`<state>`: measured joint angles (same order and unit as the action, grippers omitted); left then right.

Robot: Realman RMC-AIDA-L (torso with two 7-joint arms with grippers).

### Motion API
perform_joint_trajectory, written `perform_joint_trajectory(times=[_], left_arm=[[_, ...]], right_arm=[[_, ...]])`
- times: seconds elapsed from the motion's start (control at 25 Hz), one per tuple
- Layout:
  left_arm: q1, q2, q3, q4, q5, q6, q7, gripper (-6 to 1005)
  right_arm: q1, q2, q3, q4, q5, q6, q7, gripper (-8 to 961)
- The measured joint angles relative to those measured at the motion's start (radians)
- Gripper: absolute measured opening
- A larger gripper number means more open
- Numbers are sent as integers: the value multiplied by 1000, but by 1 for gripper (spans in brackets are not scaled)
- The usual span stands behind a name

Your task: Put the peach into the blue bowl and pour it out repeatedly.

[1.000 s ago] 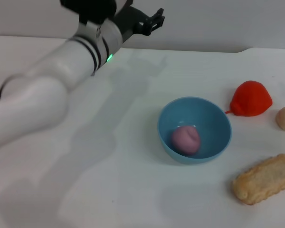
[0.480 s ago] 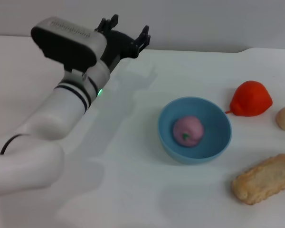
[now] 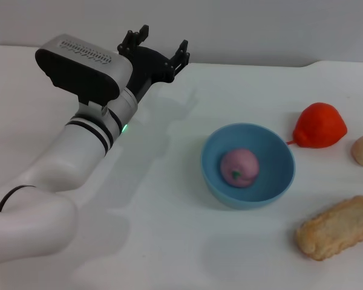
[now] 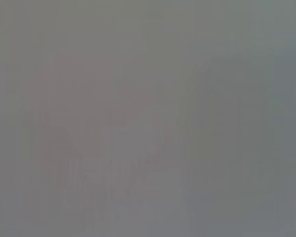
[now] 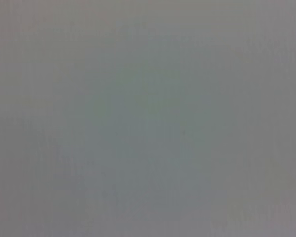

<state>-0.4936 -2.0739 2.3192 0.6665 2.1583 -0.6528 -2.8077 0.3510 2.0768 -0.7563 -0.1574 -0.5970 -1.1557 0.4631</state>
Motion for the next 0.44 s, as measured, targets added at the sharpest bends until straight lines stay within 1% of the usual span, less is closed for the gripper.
perform_joint_trajectory(times=[0.28, 0.44], left_arm=[[2, 0, 5, -1, 3, -1, 0, 807], [2, 2, 8, -2, 9, -6, 0, 807]], right_arm=[[3, 1, -4, 2, 1, 2, -5, 579], [9, 3, -1, 11, 1, 1, -40, 579]])
